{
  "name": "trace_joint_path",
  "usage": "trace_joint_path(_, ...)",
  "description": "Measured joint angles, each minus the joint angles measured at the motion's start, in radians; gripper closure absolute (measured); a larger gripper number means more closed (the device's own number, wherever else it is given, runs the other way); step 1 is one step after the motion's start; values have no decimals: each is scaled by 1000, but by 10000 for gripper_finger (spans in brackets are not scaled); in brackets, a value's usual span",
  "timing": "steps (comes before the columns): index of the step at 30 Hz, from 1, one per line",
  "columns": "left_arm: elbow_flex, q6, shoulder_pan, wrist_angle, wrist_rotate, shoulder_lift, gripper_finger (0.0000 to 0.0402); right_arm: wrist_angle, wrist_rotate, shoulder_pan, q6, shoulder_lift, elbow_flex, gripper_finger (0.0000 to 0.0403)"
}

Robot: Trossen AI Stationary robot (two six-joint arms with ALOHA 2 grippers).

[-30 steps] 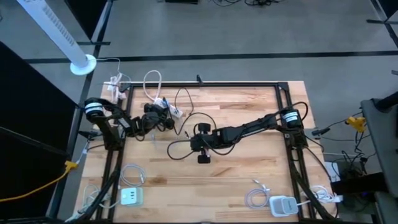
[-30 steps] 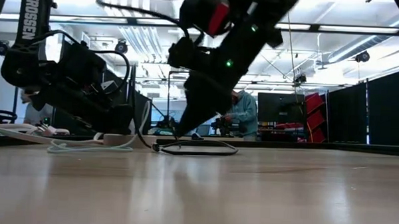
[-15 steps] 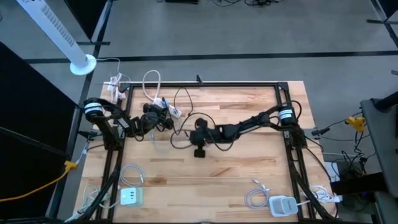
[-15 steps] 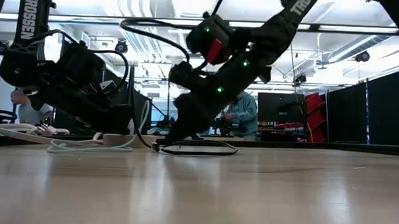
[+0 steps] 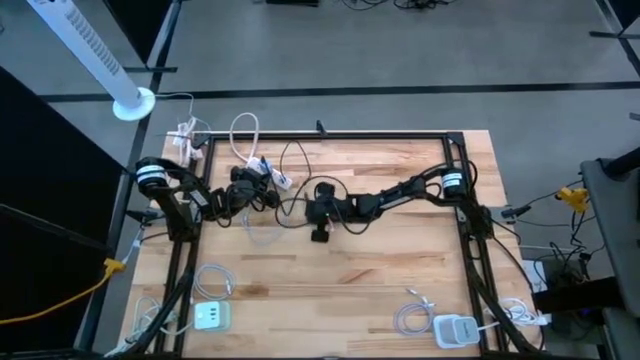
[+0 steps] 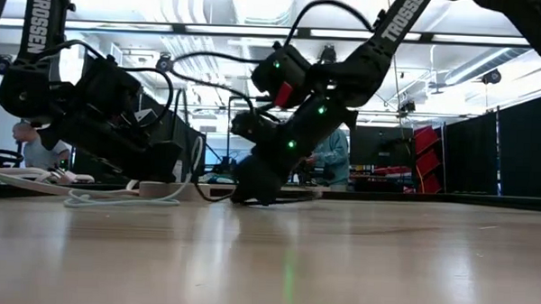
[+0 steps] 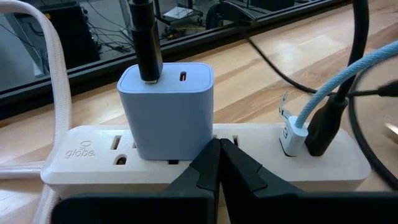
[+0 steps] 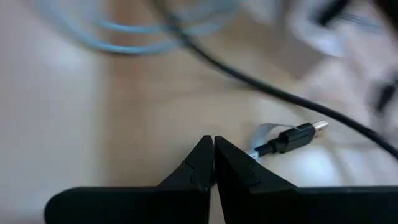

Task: Insert USB
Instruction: Insert the white charger adapter into the top white outlet extension, then insert the right white charger cable into the bottom right white outlet extension

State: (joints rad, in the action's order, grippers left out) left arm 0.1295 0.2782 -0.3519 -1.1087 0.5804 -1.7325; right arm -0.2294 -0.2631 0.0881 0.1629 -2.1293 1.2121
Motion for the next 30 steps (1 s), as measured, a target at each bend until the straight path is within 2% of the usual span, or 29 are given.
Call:
trace_joint_path(4,0,7,0,-8,10,0,401,-7,-33,58,22,12,19,403)
trace_joint_path(8,-1,68,-2,-10,107,-2,401,-17,44,78,28,16,61,403)
trace_joint_path(11,-3,93,-2,-19,149,-3,401,-21,58,75,31,16,82,403)
trace_joint_path(20,-15,78,5,-71,155,2,402,9,51,12,18,62,90,403)
trace_joint_path(22,-36,77,5,-73,163,17,402,21,23,-5,14,89,90,403)
trace_joint_path(27,-114,70,15,-130,168,110,402,55,-25,-69,33,177,90,403)
trace_joint_path(30,-125,52,39,-103,169,183,402,65,-25,-98,34,224,90,403)
